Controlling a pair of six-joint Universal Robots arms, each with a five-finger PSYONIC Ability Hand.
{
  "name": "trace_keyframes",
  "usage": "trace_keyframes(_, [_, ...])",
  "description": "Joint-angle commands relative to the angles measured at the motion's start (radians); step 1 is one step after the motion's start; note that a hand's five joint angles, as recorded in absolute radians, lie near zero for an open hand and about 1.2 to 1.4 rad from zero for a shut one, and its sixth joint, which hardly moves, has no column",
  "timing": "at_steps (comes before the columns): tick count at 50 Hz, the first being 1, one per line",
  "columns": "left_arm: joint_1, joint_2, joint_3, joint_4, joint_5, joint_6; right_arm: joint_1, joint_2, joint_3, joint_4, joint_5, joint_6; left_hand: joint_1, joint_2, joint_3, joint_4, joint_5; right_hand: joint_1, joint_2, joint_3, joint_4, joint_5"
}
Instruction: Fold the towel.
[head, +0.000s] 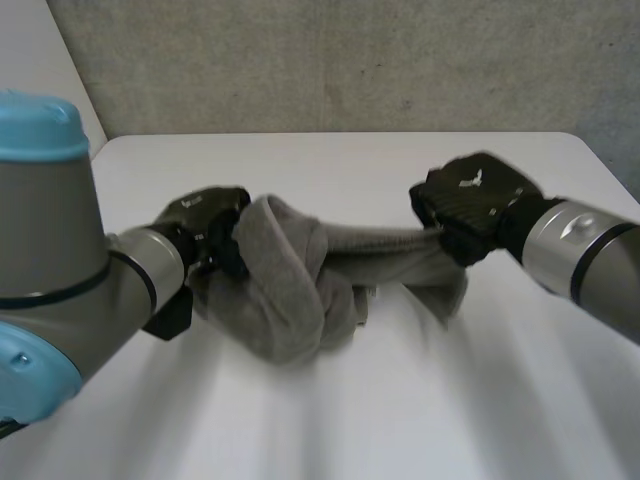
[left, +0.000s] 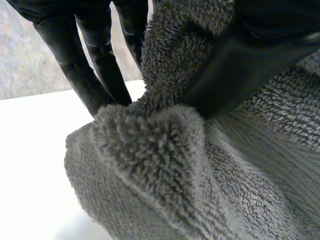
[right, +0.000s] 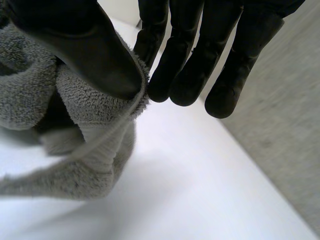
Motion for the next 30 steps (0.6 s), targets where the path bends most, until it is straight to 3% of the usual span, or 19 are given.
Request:
trace_keyframes(1, [0.009, -0.129, -0.017, 0.056, -0.010, 0.140, 0.002, 0.158, -0.060, -0.047, 0.000, 0.002, -0.034, -0.084, -0.228, -0.209, -0.304, 0.044, 0.062, 0.062, 0.058, 0.064])
trace_keyframes(6, [0.068, -0.198, 0.175, 0.086, -0.010, 0.290, 0.003, 0.240, -0.210, -0.171, 0.012, 0.021, -0.046, -0.096, -0.240, -0.221, -0.315, 0.044, 0.062, 0.062, 0.058, 0.064])
trace_keyframes(8, [0.078, -0.190, 0.255, 0.088, -0.008, 0.306, 0.003, 0.247, -0.311, -0.331, 0.047, 0.039, -0.054, -0.105, -0.249, -0.230, -0.324, 0.044, 0.062, 0.062, 0.058, 0.064])
trace_keyframes(11, [0.085, -0.164, 0.424, 0.096, -0.005, 0.307, 0.000, 0.242, -0.333, -0.427, 0.089, 0.059, -0.060, -0.111, -0.254, -0.236, -0.330, 0.044, 0.062, 0.062, 0.058, 0.064])
trace_keyframes(13, [0.085, -0.141, 0.491, 0.106, -0.005, 0.306, 0.002, 0.160, -0.330, -0.645, 0.199, 0.120, -0.084, -0.134, -0.278, -0.259, -0.353, 0.044, 0.062, 0.062, 0.058, 0.064])
trace_keyframes(16, [0.080, -0.088, 0.561, 0.155, -0.003, 0.300, 0.003, 0.045, -0.273, -0.753, 0.242, 0.171, -0.131, -0.181, -0.325, -0.306, -0.400, 0.044, 0.062, 0.062, 0.058, 0.064])
trace_keyframes(23, [0.068, 0.002, 0.450, 0.226, 0.000, 0.301, 0.006, -0.026, -0.129, -0.682, 0.149, 0.197, -0.416, -0.466, -0.610, -0.591, -0.685, 0.044, 0.062, 0.062, 0.058, 0.064])
trace_keyframes(27, [0.066, 0.026, 0.200, 0.260, 0.003, 0.309, 0.029, -0.046, 0.033, -0.582, 0.043, 0.186, -0.480, -0.530, -0.674, -0.656, -0.750, 0.044, 0.062, 0.062, 0.058, 0.064])
trace_keyframes(30, [0.066, 0.019, 0.057, 0.306, 0.004, 0.310, 0.031, -0.043, 0.068, -0.556, 0.026, 0.182, -0.477, -0.528, -0.671, -0.653, -0.747, 0.044, 0.062, 0.062, 0.058, 0.064])
